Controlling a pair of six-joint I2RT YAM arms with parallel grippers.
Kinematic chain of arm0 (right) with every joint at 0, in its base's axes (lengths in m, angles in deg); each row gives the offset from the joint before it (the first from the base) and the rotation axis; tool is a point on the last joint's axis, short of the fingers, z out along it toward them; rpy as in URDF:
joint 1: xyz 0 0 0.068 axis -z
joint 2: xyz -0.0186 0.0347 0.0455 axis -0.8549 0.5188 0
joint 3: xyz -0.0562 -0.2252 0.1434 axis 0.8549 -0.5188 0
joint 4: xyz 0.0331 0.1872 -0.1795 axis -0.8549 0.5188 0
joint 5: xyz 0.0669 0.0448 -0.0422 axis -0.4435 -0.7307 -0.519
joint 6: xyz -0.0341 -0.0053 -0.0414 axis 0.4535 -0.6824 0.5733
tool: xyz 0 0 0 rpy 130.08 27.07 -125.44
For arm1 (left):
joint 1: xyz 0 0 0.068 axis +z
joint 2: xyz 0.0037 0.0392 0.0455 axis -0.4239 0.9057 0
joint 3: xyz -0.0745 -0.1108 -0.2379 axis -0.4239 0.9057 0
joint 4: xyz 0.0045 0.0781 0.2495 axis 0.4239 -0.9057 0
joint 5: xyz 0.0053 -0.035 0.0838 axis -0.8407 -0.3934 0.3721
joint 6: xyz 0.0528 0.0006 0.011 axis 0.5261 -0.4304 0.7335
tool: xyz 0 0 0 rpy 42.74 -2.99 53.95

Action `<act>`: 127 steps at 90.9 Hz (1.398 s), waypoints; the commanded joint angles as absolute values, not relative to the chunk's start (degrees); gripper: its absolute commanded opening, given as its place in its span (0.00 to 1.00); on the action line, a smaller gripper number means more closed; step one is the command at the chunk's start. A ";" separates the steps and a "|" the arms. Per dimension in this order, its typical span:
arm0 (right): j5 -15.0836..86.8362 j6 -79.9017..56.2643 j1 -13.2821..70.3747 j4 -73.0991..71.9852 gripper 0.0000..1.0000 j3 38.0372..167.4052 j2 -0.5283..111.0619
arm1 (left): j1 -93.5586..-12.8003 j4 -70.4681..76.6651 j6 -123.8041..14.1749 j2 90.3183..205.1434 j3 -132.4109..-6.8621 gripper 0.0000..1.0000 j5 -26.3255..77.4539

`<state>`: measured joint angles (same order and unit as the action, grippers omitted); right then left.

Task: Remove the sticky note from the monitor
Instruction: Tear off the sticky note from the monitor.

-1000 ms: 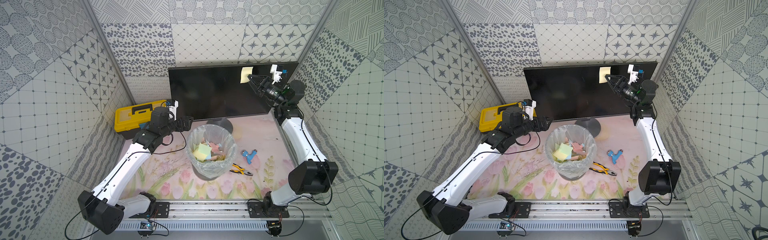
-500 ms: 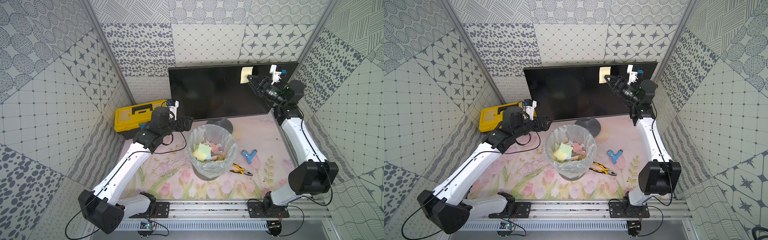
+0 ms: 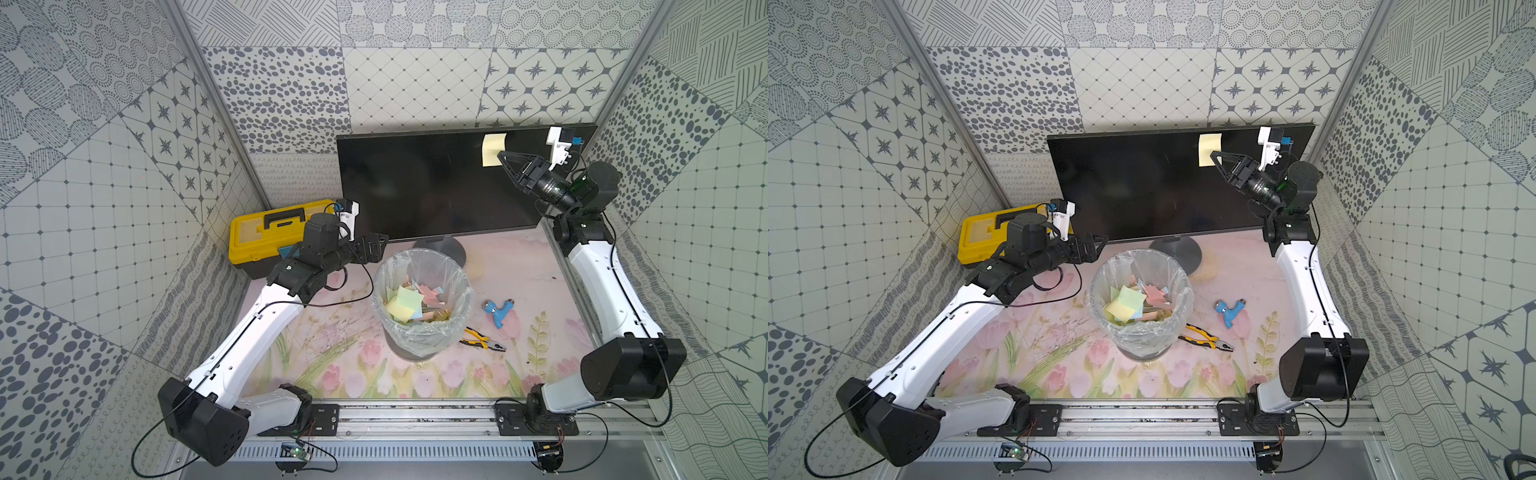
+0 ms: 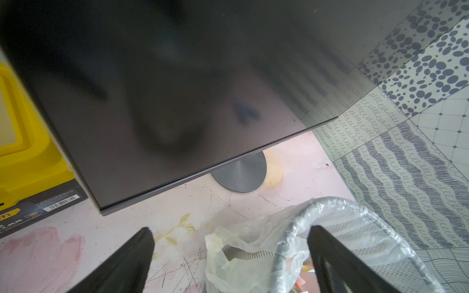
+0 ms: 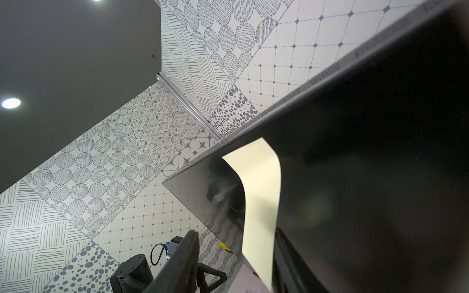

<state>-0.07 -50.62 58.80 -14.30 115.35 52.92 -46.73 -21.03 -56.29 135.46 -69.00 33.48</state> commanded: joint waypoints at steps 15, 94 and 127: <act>1.98 -49.33 58.75 -9.96 0.25 116.85 53.05 | -46.73 -19.98 -54.92 135.12 -69.54 0.99 33.03; 0.39 -47.35 56.76 -17.71 0.00 118.16 48.94 | -46.67 -20.01 -54.91 134.26 -68.78 0.99 32.34; -0.25 -41.82 54.94 -12.57 0.00 116.20 44.95 | -46.73 -22.16 -54.87 133.61 -68.86 0.99 32.17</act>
